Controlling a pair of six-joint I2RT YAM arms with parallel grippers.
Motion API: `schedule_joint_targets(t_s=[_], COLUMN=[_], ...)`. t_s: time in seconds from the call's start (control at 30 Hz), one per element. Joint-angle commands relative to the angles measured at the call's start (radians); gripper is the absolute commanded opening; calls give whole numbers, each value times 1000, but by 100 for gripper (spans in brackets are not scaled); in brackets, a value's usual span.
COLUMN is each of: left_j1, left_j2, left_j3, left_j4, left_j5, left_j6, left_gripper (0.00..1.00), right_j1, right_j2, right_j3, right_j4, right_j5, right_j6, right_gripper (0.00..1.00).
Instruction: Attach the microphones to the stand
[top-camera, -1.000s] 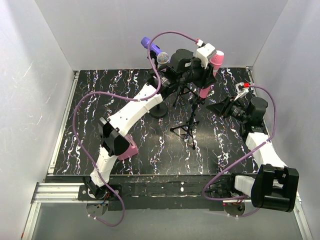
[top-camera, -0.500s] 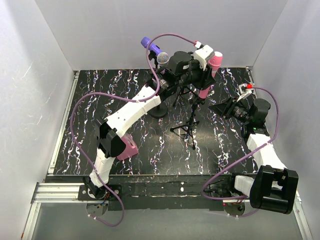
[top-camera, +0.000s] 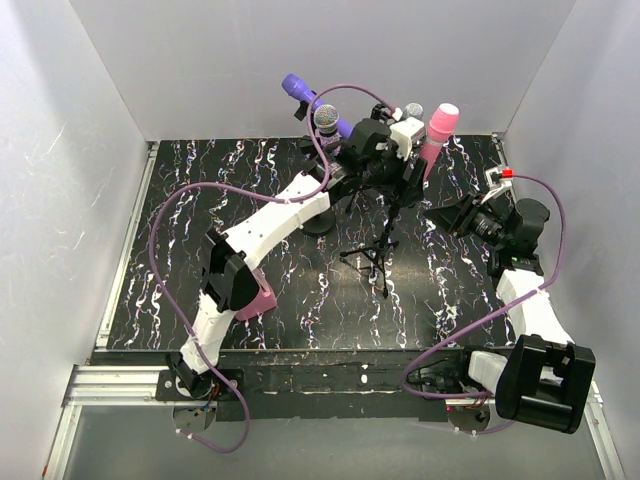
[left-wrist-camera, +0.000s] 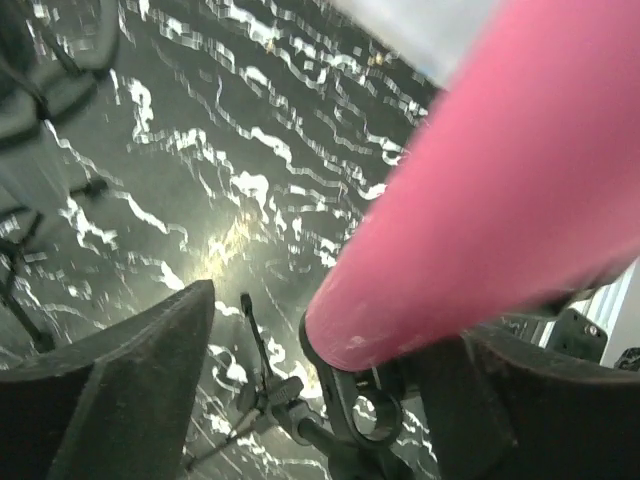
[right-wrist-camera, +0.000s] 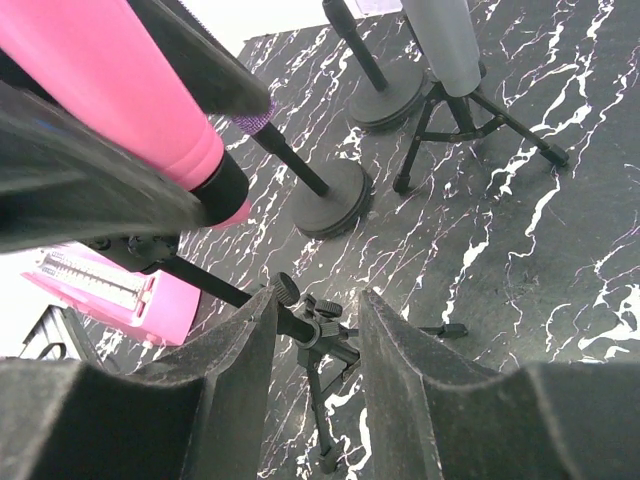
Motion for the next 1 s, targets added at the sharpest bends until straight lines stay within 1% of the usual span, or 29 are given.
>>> schedule_joint_targets(t_s=[0.0, 0.07, 0.13, 0.3, 0.33, 0.43, 0.5, 0.6, 0.67, 0.77, 0.83, 0.97], left_j1=[7, 5, 5, 5, 5, 5, 5, 5, 5, 5, 7, 10], left_j2=[-48, -90, -139, -263, -288, -354, -406, -472, -518, -617, -700, -883], left_j3=[-18, -54, -119, -244, -267, -321, -366, -448, -501, -650, -782, -1027], left_j4=[-53, -20, 26, 95, 104, 128, 155, 213, 251, 323, 384, 481], left_j5=[11, 27, 41, 47, 45, 44, 38, 48, 68, 88, 88, 47], left_j6=[-48, -61, -71, -76, -75, -65, -62, -64, -64, -67, -76, -94], left_gripper=[80, 86, 91, 98, 98, 98, 98, 98, 98, 98, 98, 98], right_j1=[-16, -16, -18, -25, -25, -34, -42, -50, -54, -65, -71, -100], right_j2=[-25, -27, -28, -33, -33, -34, -34, -37, -40, -51, -68, -91], right_j3=[-11, -9, -12, -11, -11, -12, -11, -9, -3, 8, 17, 48], right_j4=[59, 62, 63, 65, 65, 66, 65, 56, 37, 4, -38, -137], right_j5=[-31, -43, -54, -72, -78, -101, -134, -178, -198, -223, -232, -241], right_j6=[-6, -13, -17, -33, -36, -49, -63, -105, -129, -177, -227, -321], right_gripper=[45, 45, 46, 46, 48, 49, 53, 61, 64, 66, 66, 67])
